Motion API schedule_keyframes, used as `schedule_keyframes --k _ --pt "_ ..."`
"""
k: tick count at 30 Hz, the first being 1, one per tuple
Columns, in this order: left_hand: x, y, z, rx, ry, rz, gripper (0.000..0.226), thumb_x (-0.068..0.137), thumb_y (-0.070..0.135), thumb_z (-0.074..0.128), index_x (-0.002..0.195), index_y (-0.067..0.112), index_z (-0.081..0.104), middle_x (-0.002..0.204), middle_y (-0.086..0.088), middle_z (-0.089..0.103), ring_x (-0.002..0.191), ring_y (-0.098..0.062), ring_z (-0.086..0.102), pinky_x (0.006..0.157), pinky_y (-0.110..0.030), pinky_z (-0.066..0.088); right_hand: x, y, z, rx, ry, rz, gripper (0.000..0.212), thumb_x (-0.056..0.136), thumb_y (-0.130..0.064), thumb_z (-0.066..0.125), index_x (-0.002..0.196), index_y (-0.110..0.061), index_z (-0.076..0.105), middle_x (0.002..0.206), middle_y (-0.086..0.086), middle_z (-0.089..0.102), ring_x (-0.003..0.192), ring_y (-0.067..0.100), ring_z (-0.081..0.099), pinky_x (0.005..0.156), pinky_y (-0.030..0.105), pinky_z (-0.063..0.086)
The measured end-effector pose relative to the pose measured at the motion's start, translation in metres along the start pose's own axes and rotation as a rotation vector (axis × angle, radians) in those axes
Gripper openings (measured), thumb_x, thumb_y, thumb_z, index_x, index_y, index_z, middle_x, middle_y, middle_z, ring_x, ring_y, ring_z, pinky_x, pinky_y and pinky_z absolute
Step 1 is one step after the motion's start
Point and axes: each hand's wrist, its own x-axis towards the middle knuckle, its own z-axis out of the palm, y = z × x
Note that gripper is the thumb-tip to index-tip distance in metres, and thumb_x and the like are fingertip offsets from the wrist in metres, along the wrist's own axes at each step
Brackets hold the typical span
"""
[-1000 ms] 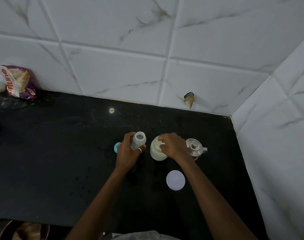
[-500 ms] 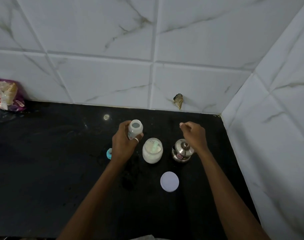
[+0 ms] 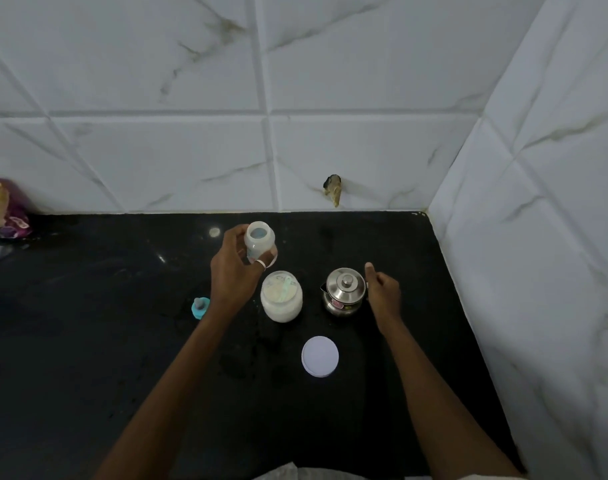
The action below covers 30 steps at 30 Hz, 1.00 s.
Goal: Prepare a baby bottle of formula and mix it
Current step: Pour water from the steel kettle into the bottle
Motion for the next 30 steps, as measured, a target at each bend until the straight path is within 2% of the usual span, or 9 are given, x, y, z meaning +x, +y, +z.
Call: schedule_keyframes --k 4,8,14,18,23,28,30 --pt "-0.001 0.007 0.01 0.005 0.014 0.013 0.06 0.082 0.017 0.085 0.134 0.018 0.054 0.119 0.01 0.064 0.11 -0.006 0.063 0.091 -0.015 0.049 0.004 0.005 0.004 0.074 -0.001 -0.01 0.054 0.099 -0.042 0.061 0.054 -0.018 0.045 0.051 -0.002 0.042 0.052 0.012 0.039 0.054 0.032 0.034" --pt "-0.003 0.01 0.017 0.022 0.013 0.017 0.061 0.082 0.014 0.085 0.134 0.02 0.053 0.125 0.009 0.064 0.115 -0.008 0.063 0.096 -0.021 0.051 0.006 0.008 0.007 0.164 -0.002 -0.019 0.053 0.098 -0.037 0.065 0.052 -0.017 0.046 0.049 -0.004 0.04 0.049 0.01 0.038 0.051 0.029 0.034" --pt "-0.009 0.02 0.022 0.009 0.03 0.009 0.06 0.082 0.02 0.086 0.133 0.021 0.053 0.124 0.009 0.065 0.113 -0.008 0.064 0.09 -0.013 0.048 0.01 0.008 0.013 0.203 0.022 -0.022 0.055 0.097 -0.035 0.067 0.05 -0.017 0.045 0.047 -0.003 0.039 0.046 0.009 0.036 0.049 0.026 0.033" --pt "-0.012 0.025 0.02 0.004 0.045 0.015 0.061 0.081 0.022 0.086 0.133 0.022 0.053 0.123 0.01 0.066 0.114 -0.009 0.065 0.095 -0.021 0.051 0.008 0.002 0.014 0.237 0.041 0.029 0.056 0.097 -0.036 0.067 0.049 -0.019 0.042 0.044 -0.007 0.036 0.043 0.007 0.033 0.047 0.022 0.033" --pt "-0.017 0.028 0.014 -0.018 0.069 0.011 0.057 0.08 0.024 0.087 0.126 0.029 0.054 0.117 0.012 0.067 0.108 -0.006 0.066 0.092 -0.02 0.051 0.003 -0.004 0.016 0.321 0.059 0.108 0.055 0.094 -0.043 0.069 0.052 -0.02 0.041 0.05 -0.002 0.035 0.048 0.011 0.032 0.053 0.031 0.033" --pt "-0.024 0.025 0.005 -0.046 0.068 0.004 0.055 0.08 0.021 0.087 0.121 0.032 0.052 0.109 0.024 0.064 0.103 0.012 0.061 0.088 -0.011 0.048 -0.004 -0.037 0.013 0.374 0.065 0.086 0.057 0.093 -0.044 0.069 0.053 -0.02 0.037 0.053 0.0 0.033 0.05 0.011 0.032 0.053 0.031 0.033" --pt "-0.026 0.022 0.0 -0.053 0.065 0.004 0.055 0.081 0.02 0.087 0.122 0.032 0.052 0.11 0.023 0.064 0.103 0.013 0.061 0.087 -0.008 0.047 -0.008 -0.058 0.013 0.4 0.068 0.07 0.057 0.093 -0.045 0.069 0.053 -0.019 0.037 0.054 0.0 0.034 0.051 0.011 0.034 0.054 0.031 0.034"
